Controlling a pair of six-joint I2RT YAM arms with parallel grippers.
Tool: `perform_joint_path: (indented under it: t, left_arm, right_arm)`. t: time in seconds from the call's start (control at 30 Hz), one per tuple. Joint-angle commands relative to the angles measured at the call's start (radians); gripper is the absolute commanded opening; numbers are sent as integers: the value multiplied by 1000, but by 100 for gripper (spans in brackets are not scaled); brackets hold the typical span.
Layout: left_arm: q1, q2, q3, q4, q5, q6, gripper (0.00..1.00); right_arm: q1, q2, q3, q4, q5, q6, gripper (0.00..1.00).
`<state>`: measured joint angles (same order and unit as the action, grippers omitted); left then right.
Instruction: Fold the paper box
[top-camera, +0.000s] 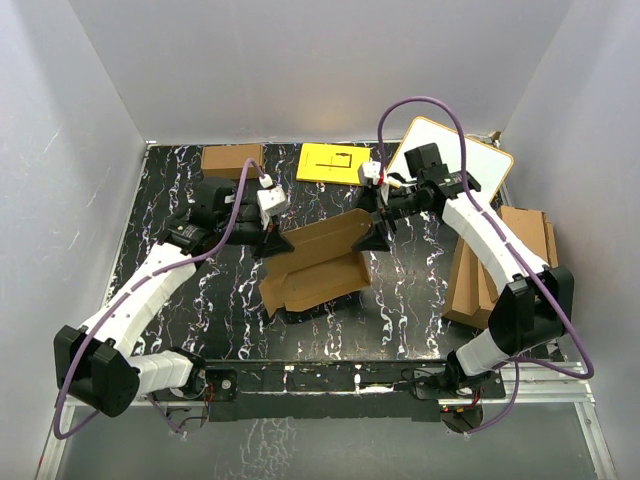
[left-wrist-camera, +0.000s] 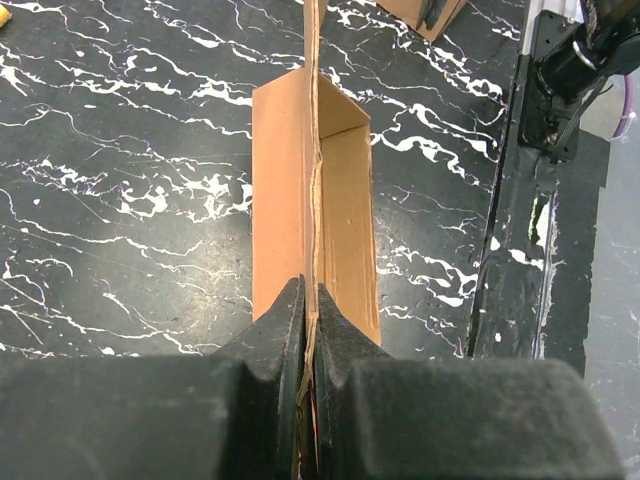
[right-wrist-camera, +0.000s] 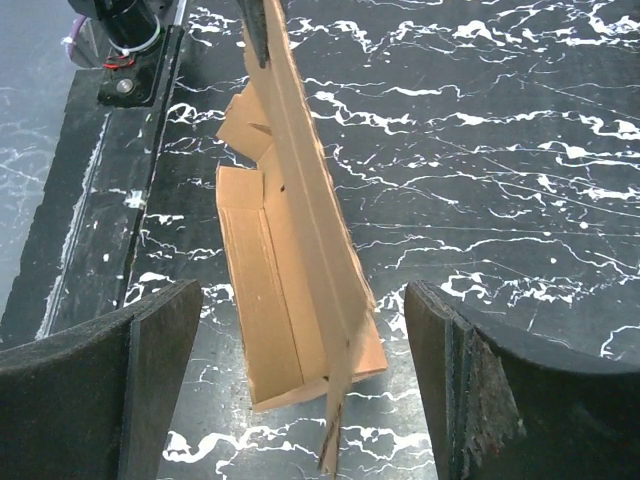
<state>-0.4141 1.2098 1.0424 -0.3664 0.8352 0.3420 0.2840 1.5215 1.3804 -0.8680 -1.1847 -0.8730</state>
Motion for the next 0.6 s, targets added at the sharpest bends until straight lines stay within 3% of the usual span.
perform_joint_path:
  t: [0.0,0.57]
  left_arm:
    - [-10,7,48,-25,-5,46,0]
    - [-32,22,57,-34,-6,53,0]
  right_arm:
    - [20,-11,19,-18,20,-33,85]
    - [69,25,45,-29,106,-21,37]
